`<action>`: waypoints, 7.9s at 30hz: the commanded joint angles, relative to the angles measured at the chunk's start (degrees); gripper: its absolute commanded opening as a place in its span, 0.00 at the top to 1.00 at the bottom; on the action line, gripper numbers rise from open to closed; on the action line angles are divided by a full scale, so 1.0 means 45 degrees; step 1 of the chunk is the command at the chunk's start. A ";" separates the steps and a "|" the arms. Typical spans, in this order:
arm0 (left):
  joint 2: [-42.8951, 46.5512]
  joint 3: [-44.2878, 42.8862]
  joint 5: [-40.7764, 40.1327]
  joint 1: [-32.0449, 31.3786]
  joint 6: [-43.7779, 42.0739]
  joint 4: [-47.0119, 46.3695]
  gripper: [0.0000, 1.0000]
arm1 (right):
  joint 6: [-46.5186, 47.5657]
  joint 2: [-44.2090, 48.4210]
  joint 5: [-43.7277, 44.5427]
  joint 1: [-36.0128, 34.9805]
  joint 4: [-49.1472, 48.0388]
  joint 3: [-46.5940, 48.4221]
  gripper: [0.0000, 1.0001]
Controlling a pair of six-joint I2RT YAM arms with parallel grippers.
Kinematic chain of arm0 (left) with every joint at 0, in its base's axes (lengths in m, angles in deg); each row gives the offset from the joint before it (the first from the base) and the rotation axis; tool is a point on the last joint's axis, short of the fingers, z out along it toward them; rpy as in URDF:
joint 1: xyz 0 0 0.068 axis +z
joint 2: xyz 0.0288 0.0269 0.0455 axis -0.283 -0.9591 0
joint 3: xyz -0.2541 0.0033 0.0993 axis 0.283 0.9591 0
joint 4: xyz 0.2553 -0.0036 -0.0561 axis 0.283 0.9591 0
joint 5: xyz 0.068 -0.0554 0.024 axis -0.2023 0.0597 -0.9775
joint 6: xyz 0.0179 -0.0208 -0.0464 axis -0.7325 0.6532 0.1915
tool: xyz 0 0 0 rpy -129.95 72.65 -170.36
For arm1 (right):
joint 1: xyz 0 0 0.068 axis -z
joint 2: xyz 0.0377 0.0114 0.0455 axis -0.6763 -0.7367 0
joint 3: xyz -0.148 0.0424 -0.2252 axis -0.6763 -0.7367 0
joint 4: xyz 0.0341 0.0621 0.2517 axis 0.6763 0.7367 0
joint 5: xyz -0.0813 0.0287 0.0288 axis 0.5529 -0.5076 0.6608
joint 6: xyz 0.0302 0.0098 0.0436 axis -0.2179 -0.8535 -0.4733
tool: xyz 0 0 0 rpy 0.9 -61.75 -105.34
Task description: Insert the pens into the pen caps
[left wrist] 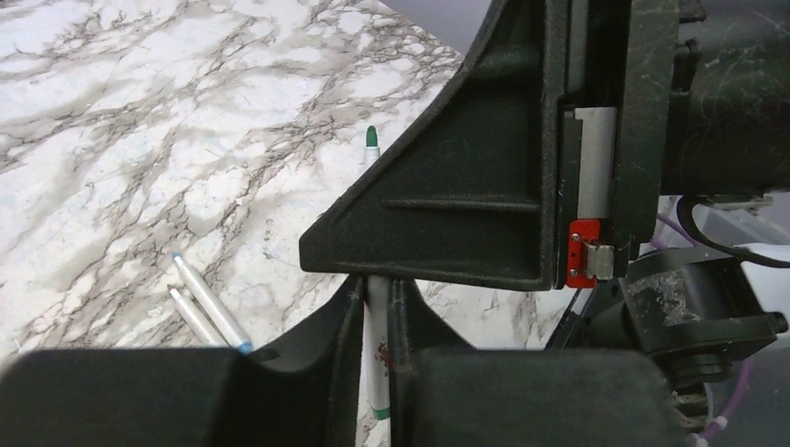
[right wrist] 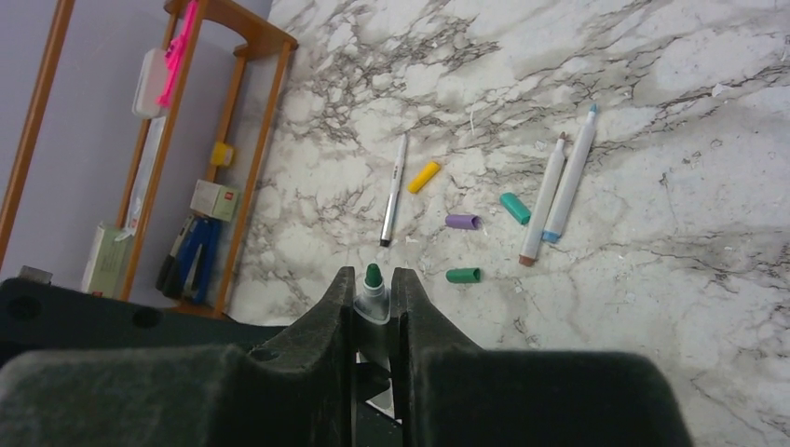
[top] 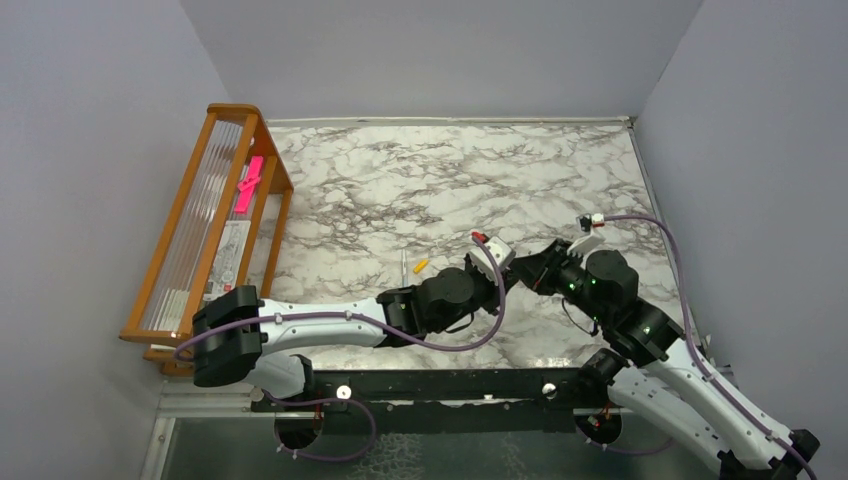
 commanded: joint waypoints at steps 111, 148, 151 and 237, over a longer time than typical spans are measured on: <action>-0.1073 0.6350 1.4580 1.0129 1.1789 -1.7422 1.00 | 0.5723 -1.0403 -0.0986 -0.1053 -0.2415 0.2622 0.64; 0.1714 0.6927 1.4191 1.0111 0.8393 -1.2268 1.00 | 0.6103 -1.3451 -0.0364 -0.1296 -0.1758 0.3310 0.55; 0.1772 0.6977 1.4174 1.0119 0.8393 -1.2289 1.00 | 0.5961 -1.3423 -0.0587 -0.1391 -0.1982 0.3191 0.54; 0.1590 0.7203 1.4123 1.0118 0.8080 -1.1864 1.00 | 0.6281 -1.4938 0.0264 -0.1487 -0.1972 0.4520 0.99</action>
